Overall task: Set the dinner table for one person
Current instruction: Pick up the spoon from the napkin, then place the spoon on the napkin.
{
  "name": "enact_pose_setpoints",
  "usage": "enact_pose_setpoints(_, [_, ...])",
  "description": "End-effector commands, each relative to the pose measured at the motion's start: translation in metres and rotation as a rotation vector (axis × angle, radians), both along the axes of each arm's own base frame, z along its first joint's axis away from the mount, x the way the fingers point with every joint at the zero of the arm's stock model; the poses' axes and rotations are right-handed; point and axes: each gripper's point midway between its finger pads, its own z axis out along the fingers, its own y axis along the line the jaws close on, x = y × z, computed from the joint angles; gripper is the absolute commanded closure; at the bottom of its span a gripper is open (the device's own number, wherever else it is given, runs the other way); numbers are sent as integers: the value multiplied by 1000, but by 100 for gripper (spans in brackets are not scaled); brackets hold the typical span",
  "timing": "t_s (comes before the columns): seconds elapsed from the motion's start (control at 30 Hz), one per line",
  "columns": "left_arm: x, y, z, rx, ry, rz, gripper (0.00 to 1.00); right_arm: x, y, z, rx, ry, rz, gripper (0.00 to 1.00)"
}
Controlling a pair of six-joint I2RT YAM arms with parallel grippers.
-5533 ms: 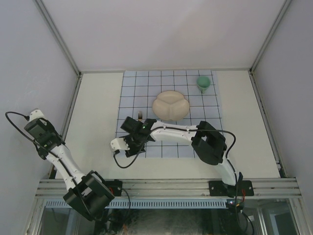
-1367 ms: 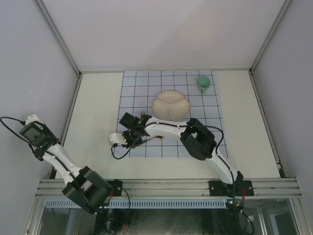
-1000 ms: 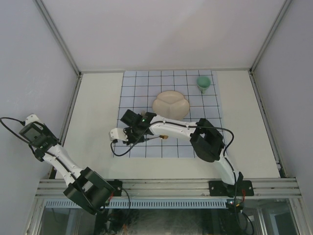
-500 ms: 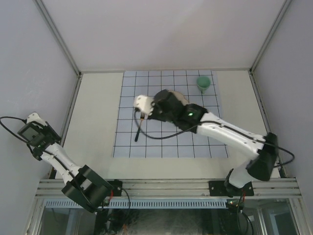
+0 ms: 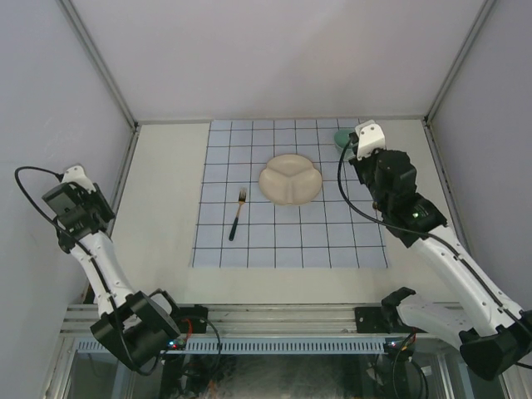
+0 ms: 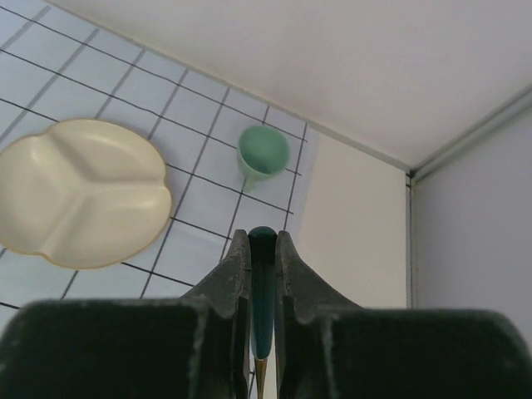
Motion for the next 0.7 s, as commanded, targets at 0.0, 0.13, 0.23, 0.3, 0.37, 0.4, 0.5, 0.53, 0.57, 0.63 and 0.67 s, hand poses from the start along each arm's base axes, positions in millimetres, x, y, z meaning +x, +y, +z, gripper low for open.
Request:
enact_pose_setpoints(0.0, [5, 8, 30, 40, -44, 26, 62, 13, -7, -26, -75, 10, -69, 100])
enact_pose_setpoints(0.13, [3, 11, 35, 61, -37, 37, 62, 4, -13, -81, -270, 112, -12, 100])
enact_pose_setpoints(0.23, [0, 13, 33, 71, -27, 48, 62, -11, -12, -123, -377, 196, 68, 100])
enact_pose_setpoints(0.3, [1, 13, 30, 65, -24, 48, 62, -19, -12, -154, -488, 262, 125, 100])
enact_pose_setpoints(0.37, [4, 13, 26, 52, -23, 44, 62, -20, -15, -175, -614, 272, 136, 100])
enact_pose_setpoints(0.4, [6, 14, 24, 44, -21, 45, 62, -20, -17, -183, -678, 263, 139, 100])
enact_pose_setpoints(0.5, [11, 17, 21, 29, -16, 47, 62, -23, -13, -203, -880, 203, 173, 100])
enact_pose_setpoints(0.53, [12, 18, 21, 26, -18, 47, 62, -27, -10, -209, -941, 186, 195, 100])
enact_pose_setpoints(0.57, [13, 19, 22, 28, -22, 48, 62, -33, -8, -216, -988, 186, 227, 100])
enact_pose_setpoints(0.63, [14, 20, 22, 30, -25, 49, 62, -50, -2, -232, -1042, 217, 326, 100])
enact_pose_setpoints(0.67, [14, 20, 22, 32, -24, 50, 62, -56, 3, -237, -1046, 229, 369, 100])
